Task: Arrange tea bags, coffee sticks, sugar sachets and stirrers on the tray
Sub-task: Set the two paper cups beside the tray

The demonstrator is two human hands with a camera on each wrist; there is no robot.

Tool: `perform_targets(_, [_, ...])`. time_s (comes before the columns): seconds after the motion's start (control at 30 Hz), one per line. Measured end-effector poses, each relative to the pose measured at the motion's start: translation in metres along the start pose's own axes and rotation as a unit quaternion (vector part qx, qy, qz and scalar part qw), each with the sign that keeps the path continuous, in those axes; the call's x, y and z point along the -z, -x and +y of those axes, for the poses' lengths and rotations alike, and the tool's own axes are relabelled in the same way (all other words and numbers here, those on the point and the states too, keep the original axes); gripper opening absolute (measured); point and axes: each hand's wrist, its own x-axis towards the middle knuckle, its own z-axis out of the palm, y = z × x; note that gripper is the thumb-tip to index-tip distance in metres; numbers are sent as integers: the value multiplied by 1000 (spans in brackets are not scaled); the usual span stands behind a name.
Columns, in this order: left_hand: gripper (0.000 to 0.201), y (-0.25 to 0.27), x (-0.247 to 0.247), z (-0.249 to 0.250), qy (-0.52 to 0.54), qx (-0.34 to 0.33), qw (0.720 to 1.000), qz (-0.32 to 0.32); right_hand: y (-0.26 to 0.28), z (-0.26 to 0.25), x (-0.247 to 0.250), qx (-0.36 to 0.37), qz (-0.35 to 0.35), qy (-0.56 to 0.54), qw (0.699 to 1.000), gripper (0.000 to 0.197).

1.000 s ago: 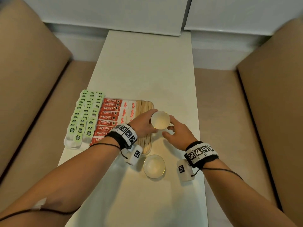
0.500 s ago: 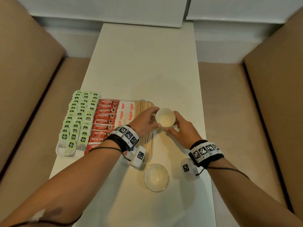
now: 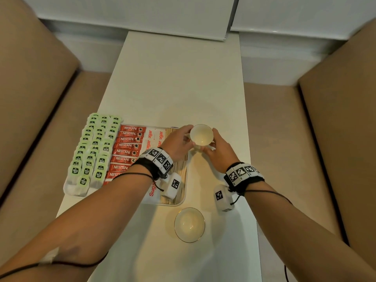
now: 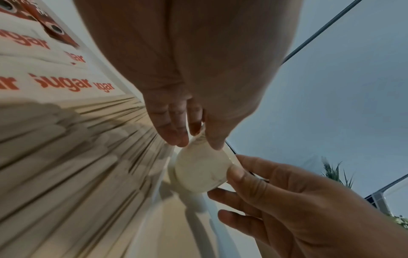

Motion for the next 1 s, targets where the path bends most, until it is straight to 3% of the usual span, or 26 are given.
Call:
perform_targets(0.1, [76,8,5,0,-15,28,1000,1,5,-5,9,-45,-10,20,999,76])
perform_targets(0.2, [71,31,17,-1,-48,28,998,0,27,-14,19,-68,-5,43,997,77])
perform_targets(0.3, [66,69,26,-3,-70,-8,997,-34,69,-23,23,-35,-37,79,996,67])
perform_targets(0.43, [64,130,26,-11,-73,-46,990,-110,133,-19,16,22,-132,99,986,61])
perform_targets(0.57, [63,181,8,-26,-78,-38,982,-169,181,-9,0,27,-172,93,980,64])
perform_targets(0.67, [75,207,-7,-32,-74,-30,979,-185,205,-9,-12,30,-184,84,979,72])
perform_targets(0.8, [93,225,-26,-30,-58,4,986,-158,221,-13,-25,26,-170,61,983,75])
perform_targets(1.0, [83,228,-44,-20,-18,18,996,-87,223,-13,-38,10,-128,60,990,56])
